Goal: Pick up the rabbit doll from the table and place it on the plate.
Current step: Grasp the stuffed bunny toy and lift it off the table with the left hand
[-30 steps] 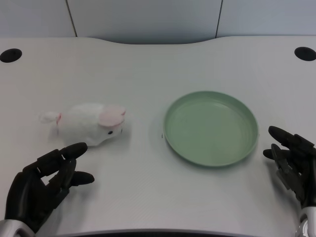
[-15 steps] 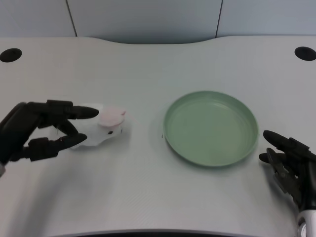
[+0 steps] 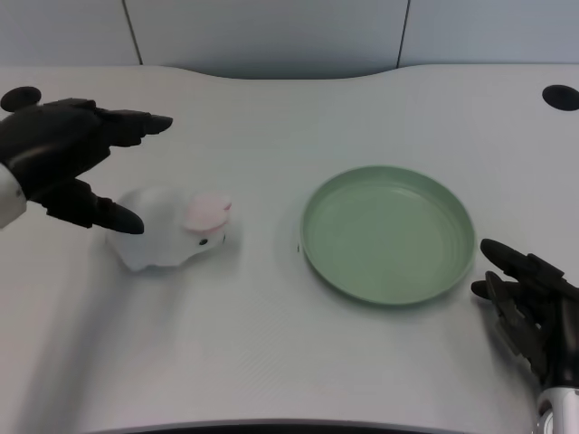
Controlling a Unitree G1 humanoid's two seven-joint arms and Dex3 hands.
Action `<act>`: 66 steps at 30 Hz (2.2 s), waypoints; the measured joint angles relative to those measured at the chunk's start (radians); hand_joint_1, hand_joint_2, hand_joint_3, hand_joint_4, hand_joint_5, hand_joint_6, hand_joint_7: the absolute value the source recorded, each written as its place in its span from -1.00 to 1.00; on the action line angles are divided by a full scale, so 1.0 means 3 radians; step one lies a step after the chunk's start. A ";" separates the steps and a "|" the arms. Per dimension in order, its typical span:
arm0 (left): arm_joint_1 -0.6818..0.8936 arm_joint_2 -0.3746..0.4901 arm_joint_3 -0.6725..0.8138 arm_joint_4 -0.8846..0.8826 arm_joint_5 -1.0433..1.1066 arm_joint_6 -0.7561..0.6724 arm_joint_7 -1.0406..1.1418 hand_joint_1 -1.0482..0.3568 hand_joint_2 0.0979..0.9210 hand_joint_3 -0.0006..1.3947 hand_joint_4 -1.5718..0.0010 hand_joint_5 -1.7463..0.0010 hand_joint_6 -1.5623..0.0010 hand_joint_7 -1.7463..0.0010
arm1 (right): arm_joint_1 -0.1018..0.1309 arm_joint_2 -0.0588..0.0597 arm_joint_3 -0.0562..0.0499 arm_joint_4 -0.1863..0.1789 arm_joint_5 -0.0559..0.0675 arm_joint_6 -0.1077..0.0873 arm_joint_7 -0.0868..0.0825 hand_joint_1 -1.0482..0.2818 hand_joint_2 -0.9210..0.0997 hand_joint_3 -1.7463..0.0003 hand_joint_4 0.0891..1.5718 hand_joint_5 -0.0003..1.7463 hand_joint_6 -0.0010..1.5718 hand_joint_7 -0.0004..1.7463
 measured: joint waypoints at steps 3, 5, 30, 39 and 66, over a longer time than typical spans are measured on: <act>-0.0231 -0.0032 -0.0223 0.0304 0.0175 0.0115 -0.0001 -1.00 0.95 -0.95 1.00 1.00 0.93 1.00 | 0.0017 -0.0014 0.0012 -0.0024 -0.0007 0.0006 0.0008 0.06 -1.00 0.63 -0.27 0.01 0.16 -0.99; -0.0386 -0.0080 -0.0364 0.0544 0.0285 0.0153 0.0031 -1.00 0.94 -0.96 1.00 1.00 0.95 1.00 | 0.0027 -0.0028 0.0011 -0.0031 -0.0004 0.0015 0.0017 0.06 -1.00 0.64 -0.25 0.01 0.16 -0.99; -0.1378 -0.1028 -0.1301 0.2720 0.0608 0.0339 0.0640 -1.00 0.97 -1.00 0.98 0.98 0.95 1.00 | 0.0090 -0.0040 -0.0010 -0.0028 0.0021 -0.0063 0.0082 0.06 -1.00 0.64 -0.23 -0.01 0.18 -0.99; -0.1384 -0.1117 -0.1563 0.2889 0.0743 0.0412 0.0719 -1.00 0.90 -1.00 1.00 1.00 0.96 1.00 | 0.0158 -0.0055 -0.0007 -0.0076 0.0019 -0.0065 0.0103 0.08 -1.00 0.66 -0.19 -0.03 0.17 -0.99; -0.1358 -0.1239 -0.1809 0.3079 0.0931 0.0486 0.1669 -0.42 0.57 -0.99 0.81 -0.77 0.77 -0.66 | 0.0194 -0.0039 -0.0141 0.0004 0.0153 -0.0269 0.0361 0.12 -1.00 0.67 -0.21 -0.01 0.18 -0.99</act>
